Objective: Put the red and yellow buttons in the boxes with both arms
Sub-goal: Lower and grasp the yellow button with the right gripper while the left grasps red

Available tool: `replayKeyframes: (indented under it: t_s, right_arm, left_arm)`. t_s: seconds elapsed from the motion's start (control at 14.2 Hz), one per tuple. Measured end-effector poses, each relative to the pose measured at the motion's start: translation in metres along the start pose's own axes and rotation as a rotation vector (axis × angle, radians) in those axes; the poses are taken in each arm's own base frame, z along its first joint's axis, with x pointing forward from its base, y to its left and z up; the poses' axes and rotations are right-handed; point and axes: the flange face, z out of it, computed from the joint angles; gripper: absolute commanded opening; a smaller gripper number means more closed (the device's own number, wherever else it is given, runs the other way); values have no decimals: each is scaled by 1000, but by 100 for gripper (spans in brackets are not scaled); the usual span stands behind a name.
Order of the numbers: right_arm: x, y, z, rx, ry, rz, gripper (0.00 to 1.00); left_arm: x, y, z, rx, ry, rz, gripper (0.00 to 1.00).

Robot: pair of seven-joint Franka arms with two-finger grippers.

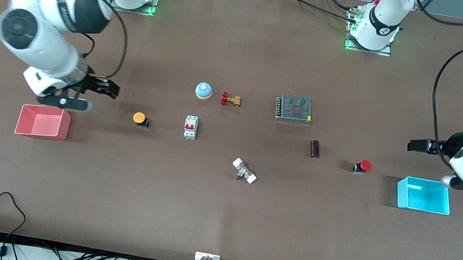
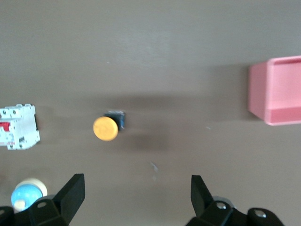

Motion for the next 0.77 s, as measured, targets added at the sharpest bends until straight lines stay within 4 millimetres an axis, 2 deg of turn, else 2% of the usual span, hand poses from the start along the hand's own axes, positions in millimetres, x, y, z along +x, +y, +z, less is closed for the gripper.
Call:
replayKeyframes:
  t_s: [0.21, 0.35, 0.56, 0.77]
  right_arm:
    - [-3, -20, 49, 29, 46, -24, 100]
    - [-7, -28, 76, 49, 65, -36, 100]
    - [-6, -32, 101, 61, 59, -9, 100]
    - [-7, -40, 127, 66, 48, -17, 100]
  left_arm:
    - [42, 12, 41, 12, -12, 27, 100]
    - [60, 18, 63, 6, -18, 36, 100]
    - [75, 33, 90, 0, -16, 56, 100]
    - [81, 37, 135, -16, -29, 56, 100]
